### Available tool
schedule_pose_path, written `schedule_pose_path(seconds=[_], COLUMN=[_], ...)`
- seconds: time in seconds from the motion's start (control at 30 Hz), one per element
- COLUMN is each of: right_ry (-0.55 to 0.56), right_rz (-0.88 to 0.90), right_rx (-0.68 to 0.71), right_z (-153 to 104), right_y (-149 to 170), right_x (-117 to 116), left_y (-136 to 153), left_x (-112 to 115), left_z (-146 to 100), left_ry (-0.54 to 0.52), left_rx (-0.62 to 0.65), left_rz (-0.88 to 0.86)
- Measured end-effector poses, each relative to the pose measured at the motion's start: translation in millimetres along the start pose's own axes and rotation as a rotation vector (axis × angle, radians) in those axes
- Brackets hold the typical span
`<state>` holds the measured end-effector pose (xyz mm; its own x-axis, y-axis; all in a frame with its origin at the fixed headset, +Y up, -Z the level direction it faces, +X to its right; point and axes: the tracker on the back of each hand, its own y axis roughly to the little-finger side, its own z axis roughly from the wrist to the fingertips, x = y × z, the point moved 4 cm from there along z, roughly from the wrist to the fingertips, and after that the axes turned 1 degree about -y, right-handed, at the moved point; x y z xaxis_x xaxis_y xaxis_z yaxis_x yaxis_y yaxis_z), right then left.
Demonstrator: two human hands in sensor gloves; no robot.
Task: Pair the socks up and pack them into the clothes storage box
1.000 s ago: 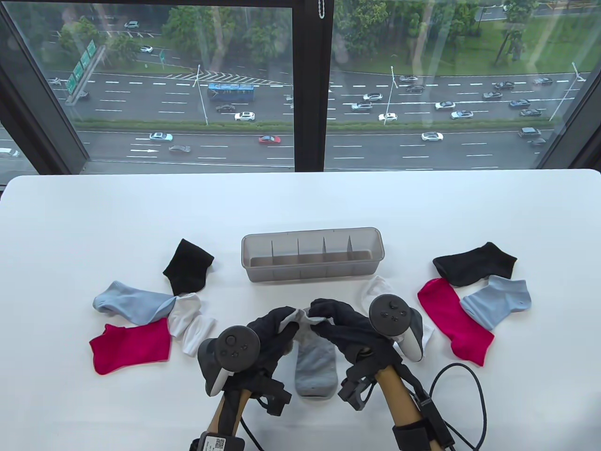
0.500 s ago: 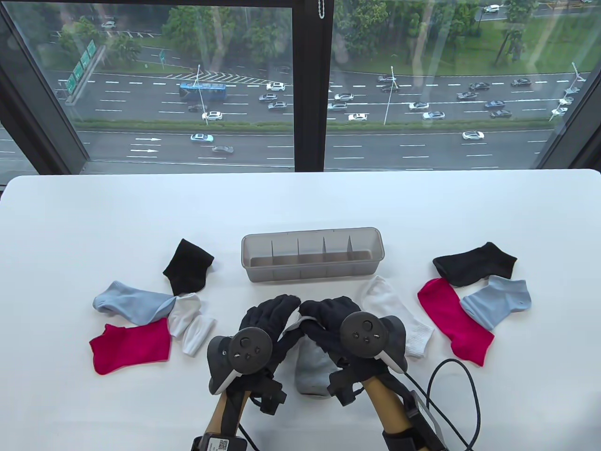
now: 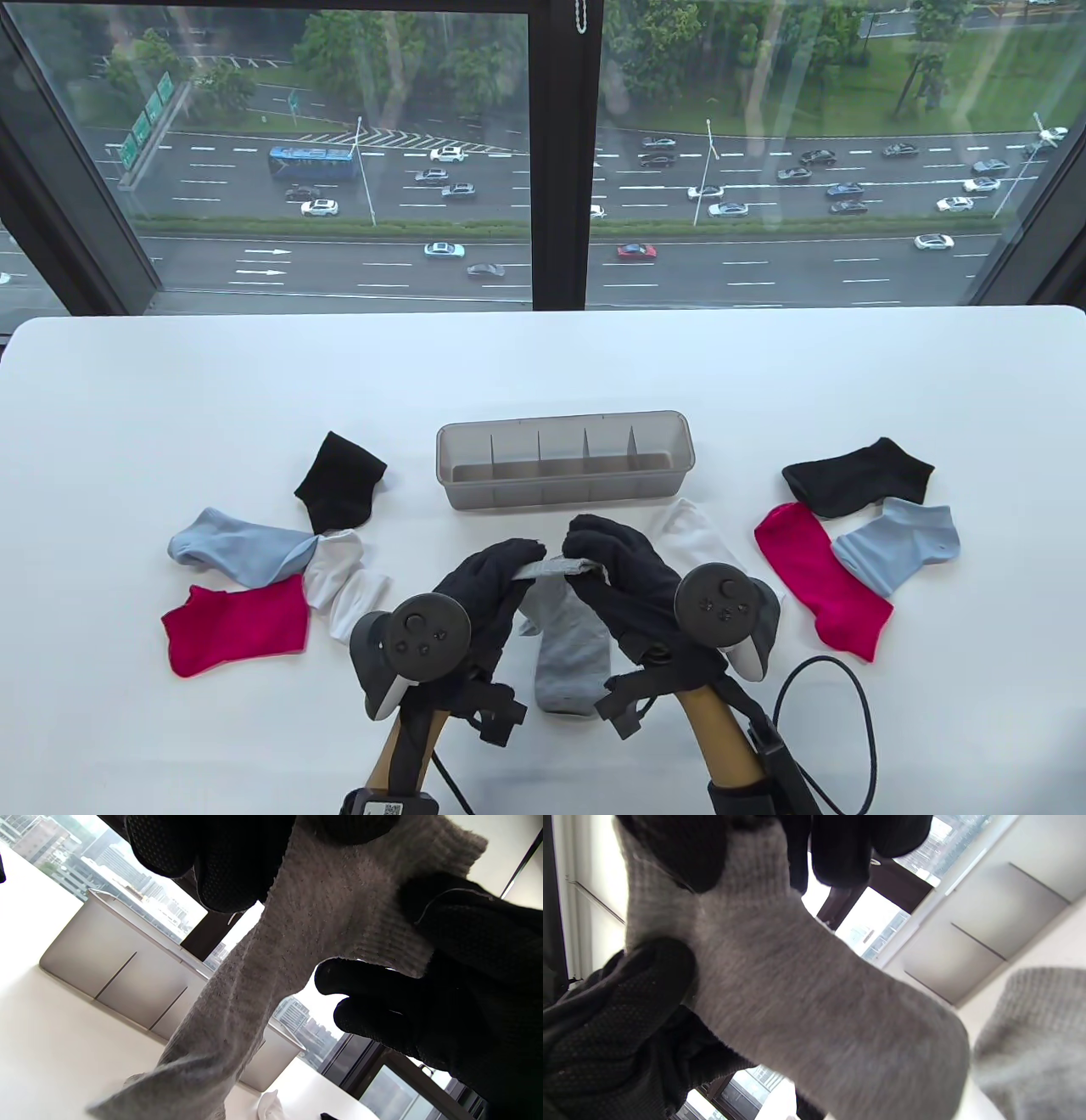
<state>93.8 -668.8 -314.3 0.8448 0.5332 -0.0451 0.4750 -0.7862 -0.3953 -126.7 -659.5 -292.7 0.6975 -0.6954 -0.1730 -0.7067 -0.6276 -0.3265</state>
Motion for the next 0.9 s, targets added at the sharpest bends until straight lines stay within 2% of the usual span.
schedule_pose_path(seconds=[0.07, 0.23, 0.3, 0.33, 0.37, 0.4, 0.47, 0.57, 0.63, 0.73, 0.83, 0.9], right_ry=[0.052, 0.075, -0.006, -0.099, -0.172, -0.271, -0.336, -0.278, -0.262, -0.191, -0.162, -0.118], right_rz=[-0.065, -0.135, -0.112, -0.089, -0.073, -0.07, -0.136, -0.289, -0.39, -0.494, -0.561, -0.561], right_rx=[0.019, 0.03, 0.013, -0.044, -0.106, -0.208, -0.347, -0.485, -0.509, -0.509, -0.518, -0.478], right_z=[-0.4, 1.3, 0.6, 0.3, 0.3, 0.1, 3.7, 14.8, 24.0, 31.7, 32.3, 31.1], right_y=[-1.8, -4.3, -10.9, -11.9, -9.6, -2.1, 20.1, 56.2, 76.3, 90.5, 92.9, 85.2], right_x=[4.4, 18.4, 27.8, 30.8, 31.3, 29.3, 19.4, -2.3, -19.3, -32.1, -31.7, -23.2], left_y=[0.8, 7.7, 6.1, 4.8, 5.2, 8.7, 20.6, 40.4, 51.0, 57.8, 50.7, 41.1], left_x=[0.4, 3.8, 9.7, 15.4, 19.7, 28.9, 48.8, 75.3, 90.2, 101.5, 96.1, 95.0], left_z=[2.1, 5.4, 7.1, 8.0, 9.2, 12.4, 18.4, 27.6, 34.8, 38.7, 35.6, 30.1], left_ry=[0.002, 0.058, 0.207, 0.312, 0.374, 0.462, 0.547, 0.545, 0.519, 0.507, 0.429, 0.449], left_rx=[-0.015, -0.018, -0.018, -0.032, -0.053, -0.109, -0.211, -0.325, -0.374, -0.402, -0.339, -0.226], left_rz=[-0.015, -0.073, -0.201, -0.27, -0.298, -0.3, -0.211, 0.019, 0.16, 0.252, 0.329, 0.359])
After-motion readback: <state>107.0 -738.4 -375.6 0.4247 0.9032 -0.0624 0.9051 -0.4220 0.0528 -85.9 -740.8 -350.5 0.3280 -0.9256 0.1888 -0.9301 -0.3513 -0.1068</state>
